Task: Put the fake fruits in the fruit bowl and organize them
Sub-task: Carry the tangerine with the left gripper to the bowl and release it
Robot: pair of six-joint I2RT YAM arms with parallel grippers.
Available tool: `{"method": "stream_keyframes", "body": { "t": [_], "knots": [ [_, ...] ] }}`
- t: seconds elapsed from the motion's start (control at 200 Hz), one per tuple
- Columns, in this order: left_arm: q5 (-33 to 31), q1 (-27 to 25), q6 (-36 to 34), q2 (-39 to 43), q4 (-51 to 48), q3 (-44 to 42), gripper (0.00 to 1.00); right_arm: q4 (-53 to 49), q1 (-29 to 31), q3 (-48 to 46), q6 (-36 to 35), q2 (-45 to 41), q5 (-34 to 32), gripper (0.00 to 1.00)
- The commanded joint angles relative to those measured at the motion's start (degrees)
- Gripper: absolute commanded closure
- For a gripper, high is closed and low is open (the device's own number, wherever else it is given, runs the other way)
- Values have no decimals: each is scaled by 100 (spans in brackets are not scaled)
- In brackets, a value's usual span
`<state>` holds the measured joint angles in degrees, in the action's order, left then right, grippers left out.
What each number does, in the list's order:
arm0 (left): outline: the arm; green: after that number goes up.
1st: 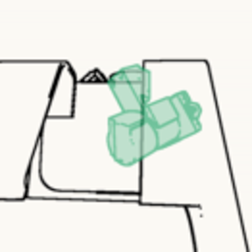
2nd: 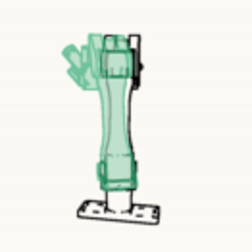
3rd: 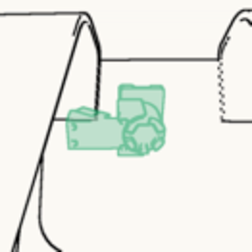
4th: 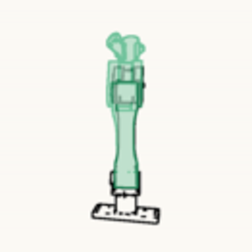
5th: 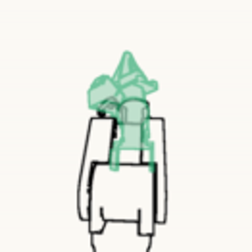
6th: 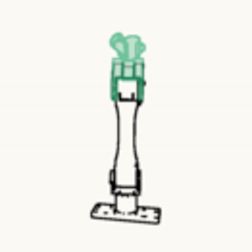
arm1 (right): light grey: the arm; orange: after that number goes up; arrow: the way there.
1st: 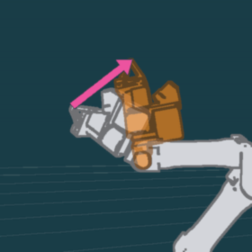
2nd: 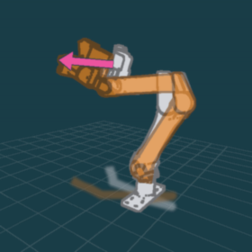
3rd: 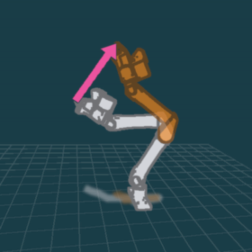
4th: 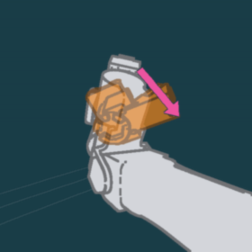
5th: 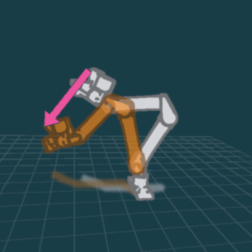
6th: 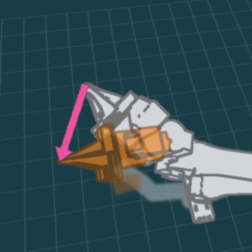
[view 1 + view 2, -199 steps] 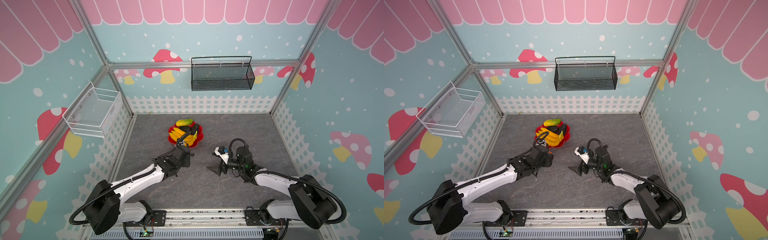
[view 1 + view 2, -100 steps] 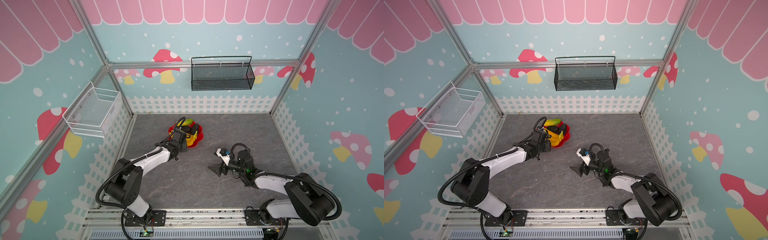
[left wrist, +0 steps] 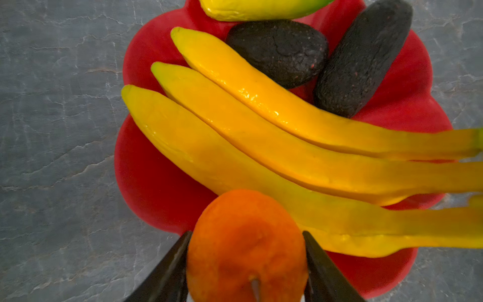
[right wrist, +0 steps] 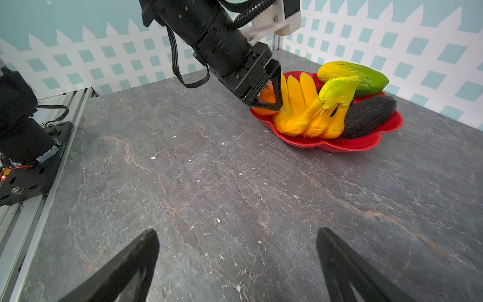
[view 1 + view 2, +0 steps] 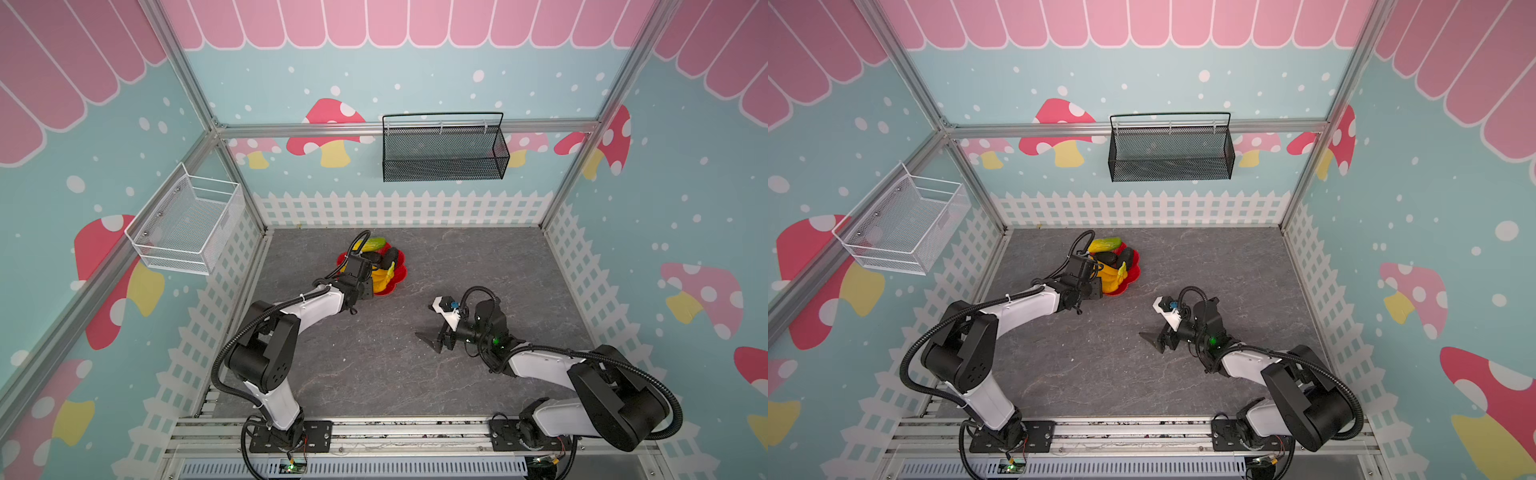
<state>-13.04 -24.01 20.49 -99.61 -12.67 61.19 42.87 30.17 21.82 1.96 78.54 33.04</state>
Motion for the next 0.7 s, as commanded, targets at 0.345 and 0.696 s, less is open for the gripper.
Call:
{"method": "stream_keyframes", "body": {
  "t": [0.345,0.696],
  "knots": [
    [19,22,-172,579,297,-88,13,-29,42,114,-79,68,27,3],
    [-584,132,-133,2712,334,-1329,1,309,-521,-181,383,-209,-69,0]
  ]
}}
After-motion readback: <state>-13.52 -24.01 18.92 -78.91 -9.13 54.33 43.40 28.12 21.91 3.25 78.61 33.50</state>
